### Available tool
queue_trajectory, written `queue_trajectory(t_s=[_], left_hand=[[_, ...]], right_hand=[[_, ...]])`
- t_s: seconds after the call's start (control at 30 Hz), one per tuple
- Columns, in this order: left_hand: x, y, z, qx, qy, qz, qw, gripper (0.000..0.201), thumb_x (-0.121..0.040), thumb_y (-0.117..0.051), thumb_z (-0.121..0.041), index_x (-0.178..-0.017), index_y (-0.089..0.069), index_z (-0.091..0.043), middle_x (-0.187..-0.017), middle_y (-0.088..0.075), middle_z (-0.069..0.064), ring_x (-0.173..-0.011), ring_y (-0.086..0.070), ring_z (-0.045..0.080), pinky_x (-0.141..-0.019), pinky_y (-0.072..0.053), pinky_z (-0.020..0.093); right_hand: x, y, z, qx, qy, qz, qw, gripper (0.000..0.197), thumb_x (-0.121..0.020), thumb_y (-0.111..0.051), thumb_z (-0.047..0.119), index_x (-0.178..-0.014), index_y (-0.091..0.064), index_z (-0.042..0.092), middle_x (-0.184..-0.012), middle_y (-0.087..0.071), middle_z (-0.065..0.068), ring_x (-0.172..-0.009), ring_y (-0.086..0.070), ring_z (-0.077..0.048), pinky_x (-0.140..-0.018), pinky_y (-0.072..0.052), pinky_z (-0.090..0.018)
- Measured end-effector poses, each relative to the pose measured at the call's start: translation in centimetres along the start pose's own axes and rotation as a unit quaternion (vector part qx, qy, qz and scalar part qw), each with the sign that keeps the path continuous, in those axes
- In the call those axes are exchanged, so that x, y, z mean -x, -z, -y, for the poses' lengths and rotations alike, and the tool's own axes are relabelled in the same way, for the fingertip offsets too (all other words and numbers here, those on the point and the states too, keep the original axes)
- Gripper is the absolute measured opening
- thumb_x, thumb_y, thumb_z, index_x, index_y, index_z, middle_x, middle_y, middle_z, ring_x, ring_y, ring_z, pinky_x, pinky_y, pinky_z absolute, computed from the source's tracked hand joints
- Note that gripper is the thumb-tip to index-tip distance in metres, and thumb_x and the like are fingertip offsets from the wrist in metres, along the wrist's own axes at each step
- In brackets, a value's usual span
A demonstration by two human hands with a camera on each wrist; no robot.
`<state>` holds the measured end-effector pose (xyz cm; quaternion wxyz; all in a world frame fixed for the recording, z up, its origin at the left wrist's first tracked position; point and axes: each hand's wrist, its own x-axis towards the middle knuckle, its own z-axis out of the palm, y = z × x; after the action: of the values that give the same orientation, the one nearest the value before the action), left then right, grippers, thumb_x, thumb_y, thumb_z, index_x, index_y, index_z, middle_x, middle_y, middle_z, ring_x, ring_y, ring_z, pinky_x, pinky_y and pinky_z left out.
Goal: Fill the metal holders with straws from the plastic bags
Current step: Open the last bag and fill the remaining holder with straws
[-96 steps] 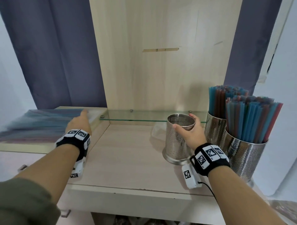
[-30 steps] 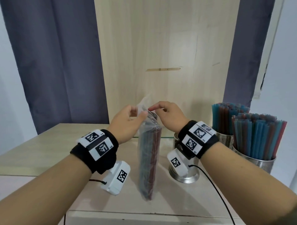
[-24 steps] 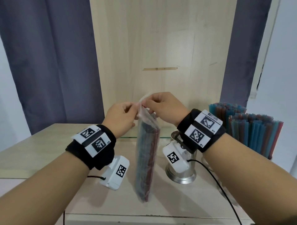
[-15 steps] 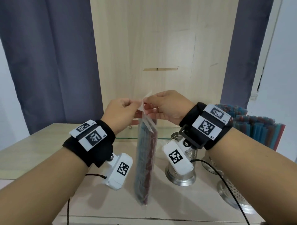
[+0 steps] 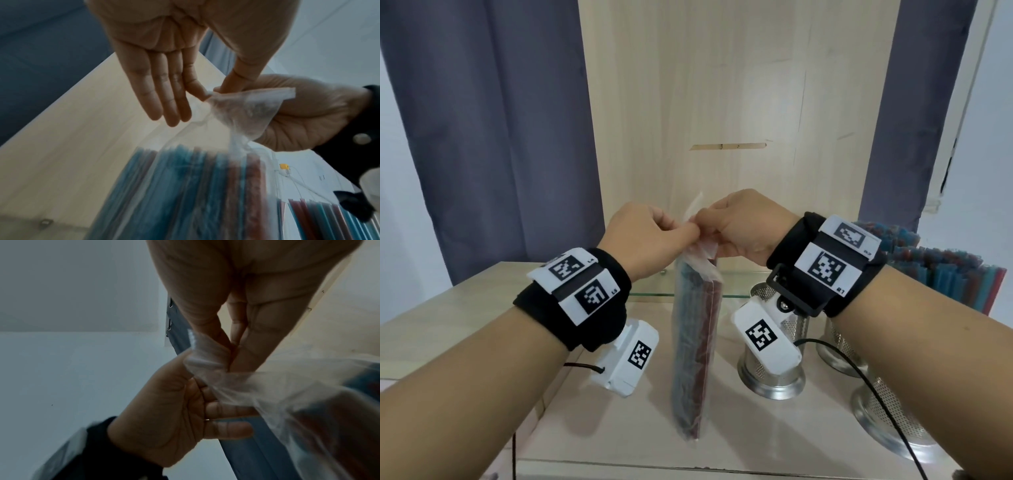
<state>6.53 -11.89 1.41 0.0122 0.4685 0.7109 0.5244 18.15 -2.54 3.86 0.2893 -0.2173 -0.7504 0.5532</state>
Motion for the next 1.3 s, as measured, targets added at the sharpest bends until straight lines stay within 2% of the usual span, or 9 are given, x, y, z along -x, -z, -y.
queue_trajectory(t_s=[0.07,0.17,0.23,0.37,0.57,0.73,0.9,1.03,1.3], left_hand=[[0.1,0.0,-0.3,-0.071,-0.007,-0.011,0.997,0.029,-0.073,-0.067,-0.036,-0.059,-0.067,-0.010,-0.054,-0.066,-0.003,-0.045,-0.054,0.004,-0.056,-0.050,0.025],[0.6,-0.2,-0.8,-0.154,-0.012,-0.012,0.988,0.036,-0.072,-0.063,-0.036,-0.046,-0.053,-0.013,-0.043,-0.048,-0.005,-0.043,-0.044,0.008,-0.052,-0.042,0.027],[0.5,-0.2,-0.6,-0.164,-0.011,-0.007,0.986,0.037,-0.074,-0.063,-0.038,-0.051,-0.060,-0.008,-0.050,-0.059,0.003,-0.050,-0.051,0.015,-0.056,-0.049,0.034],[0.2,-0.5,0.2,-0.141,0.005,0.012,0.990,0.056,-0.078,-0.063,-0.052,-0.075,-0.071,0.003,-0.078,-0.072,0.016,-0.057,-0.058,0.023,-0.071,-0.057,0.046],[0.5,-0.7,0.6,-0.041,0.042,0.017,0.998,0.040,-0.070,-0.054,-0.044,-0.063,-0.075,-0.010,-0.066,-0.073,0.003,-0.072,-0.073,0.022,-0.075,-0.060,0.046],[0.6,-0.5,0.4,-0.055,0.035,0.020,0.998,0.037,-0.076,-0.062,-0.042,-0.063,-0.075,-0.010,-0.066,-0.073,0.004,-0.072,-0.072,0.024,-0.074,-0.060,0.045],[0.6,-0.5,0.5,-0.131,-0.001,-0.019,0.991,0.037,-0.081,-0.060,-0.038,-0.069,-0.074,-0.007,-0.071,-0.073,0.008,-0.072,-0.067,0.025,-0.072,-0.057,0.043],[0.7,-0.5,0.6,-0.097,0.003,-0.057,0.994,0.026,-0.083,-0.064,-0.038,-0.071,-0.071,-0.015,-0.068,-0.071,-0.001,-0.075,-0.068,0.017,-0.074,-0.057,0.036],[1.0,-0.2,0.9,-0.032,0.038,-0.025,0.998,0.032,-0.076,-0.067,-0.039,-0.064,-0.075,-0.011,-0.065,-0.073,0.005,-0.072,-0.073,0.021,-0.072,-0.061,0.044]], right_hand=[[-0.2,-0.1,-0.5,0.054,0.009,-0.004,0.998,0.019,-0.091,-0.058,-0.001,-0.075,-0.066,-0.003,-0.051,-0.064,-0.004,-0.044,-0.062,-0.010,-0.046,-0.052,-0.020],[-0.8,-0.1,-1.2,0.114,0.018,-0.015,0.993,0.018,-0.093,-0.060,0.006,-0.086,-0.071,-0.006,-0.065,-0.068,-0.009,-0.054,-0.063,-0.012,-0.064,-0.060,-0.027],[-0.9,0.0,-1.8,0.113,0.014,-0.008,0.994,0.017,-0.094,-0.060,0.007,-0.083,-0.071,-0.001,-0.067,-0.065,-0.007,-0.056,-0.060,-0.011,-0.066,-0.056,-0.028],[-0.7,-0.3,-3.3,-0.020,-0.016,0.014,1.000,0.021,-0.094,-0.059,-0.001,-0.075,-0.064,0.002,-0.065,-0.061,-0.008,-0.055,-0.057,-0.012,-0.055,-0.053,-0.019],[-0.5,-0.6,-4.0,-0.059,0.010,0.012,0.998,0.015,-0.095,-0.060,0.005,-0.083,-0.066,0.000,-0.082,-0.065,-0.015,-0.070,-0.061,-0.018,-0.066,-0.056,-0.020],[-0.2,-0.9,-4.1,0.014,0.044,-0.019,0.999,0.021,-0.094,-0.064,0.007,-0.074,-0.066,0.005,-0.065,-0.061,-0.006,-0.048,-0.054,-0.005,-0.049,-0.046,-0.014],[-0.3,-1.3,-4.7,0.020,0.059,-0.048,0.997,0.017,-0.093,-0.066,0.010,-0.076,-0.067,0.006,-0.067,-0.062,-0.006,-0.057,-0.053,-0.012,-0.061,-0.049,-0.023],[-0.3,-1.7,-5.4,0.012,0.068,-0.069,0.995,0.017,-0.094,-0.066,0.014,-0.078,-0.069,0.011,-0.068,-0.063,-0.003,-0.060,-0.055,-0.011,-0.069,-0.050,-0.028],[0.0,-2.2,-5.7,0.007,0.098,-0.059,0.993,0.011,-0.095,-0.063,0.007,-0.087,-0.070,0.009,-0.069,-0.065,0.001,-0.056,-0.056,-0.003,-0.064,-0.048,-0.019]])
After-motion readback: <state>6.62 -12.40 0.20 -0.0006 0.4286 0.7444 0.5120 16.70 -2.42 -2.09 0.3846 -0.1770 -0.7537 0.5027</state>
